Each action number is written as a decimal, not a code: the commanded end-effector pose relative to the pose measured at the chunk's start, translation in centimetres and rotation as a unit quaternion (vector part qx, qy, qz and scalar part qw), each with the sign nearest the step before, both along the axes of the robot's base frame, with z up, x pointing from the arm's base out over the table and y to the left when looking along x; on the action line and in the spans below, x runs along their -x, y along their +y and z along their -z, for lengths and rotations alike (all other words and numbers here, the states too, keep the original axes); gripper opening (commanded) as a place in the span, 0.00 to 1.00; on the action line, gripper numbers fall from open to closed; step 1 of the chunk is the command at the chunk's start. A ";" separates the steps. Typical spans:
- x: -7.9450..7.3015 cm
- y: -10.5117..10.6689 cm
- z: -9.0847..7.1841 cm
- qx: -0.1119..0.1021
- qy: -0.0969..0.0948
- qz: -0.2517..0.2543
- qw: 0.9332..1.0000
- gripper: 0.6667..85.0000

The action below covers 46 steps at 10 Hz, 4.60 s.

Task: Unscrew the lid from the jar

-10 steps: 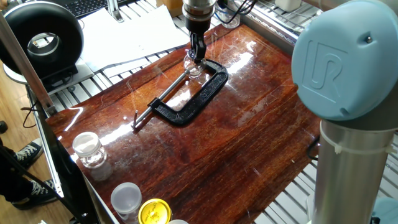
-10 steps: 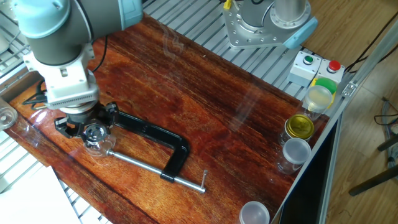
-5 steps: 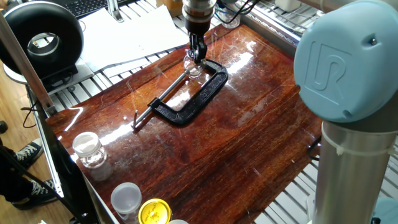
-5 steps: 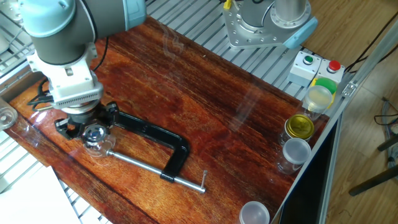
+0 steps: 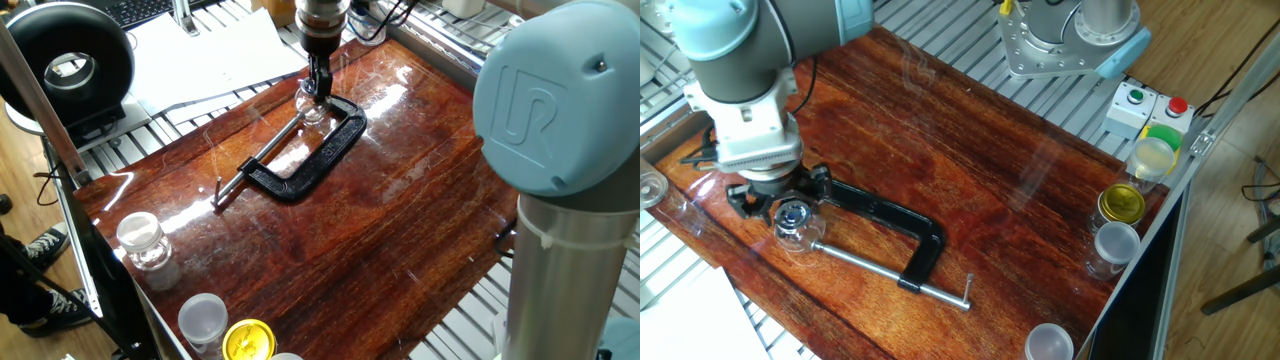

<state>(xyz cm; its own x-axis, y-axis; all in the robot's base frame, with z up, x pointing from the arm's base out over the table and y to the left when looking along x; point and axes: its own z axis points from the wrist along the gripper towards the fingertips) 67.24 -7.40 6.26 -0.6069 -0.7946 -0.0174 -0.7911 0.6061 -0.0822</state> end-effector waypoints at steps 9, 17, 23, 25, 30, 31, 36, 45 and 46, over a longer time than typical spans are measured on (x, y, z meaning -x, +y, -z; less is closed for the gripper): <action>-0.6 1.5 -0.6 -0.075 0.044 0.358 0.930 0.74; -0.8 1.2 -0.5 -0.071 0.050 0.389 0.917 0.68; -1.3 0.2 -0.3 -0.053 0.033 0.389 0.919 0.63; -1.4 0.2 -0.3 -0.048 0.027 0.399 0.915 0.60; -1.5 -0.3 -0.4 -0.035 0.019 0.402 0.915 0.51; -1.6 -0.4 -0.4 -0.032 0.013 0.389 0.920 0.48; -1.7 1.2 -0.8 -0.036 0.011 0.216 0.976 0.42; 0.7 0.9 -1.5 -0.045 0.058 -0.044 0.996 0.49; 0.7 0.5 -1.5 -0.037 0.058 -0.061 0.996 0.50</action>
<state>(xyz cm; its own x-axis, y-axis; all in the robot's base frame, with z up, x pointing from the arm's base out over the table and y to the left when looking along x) 66.70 -6.42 7.54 -0.6019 -0.7985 -0.0144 -0.7979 0.6005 0.0535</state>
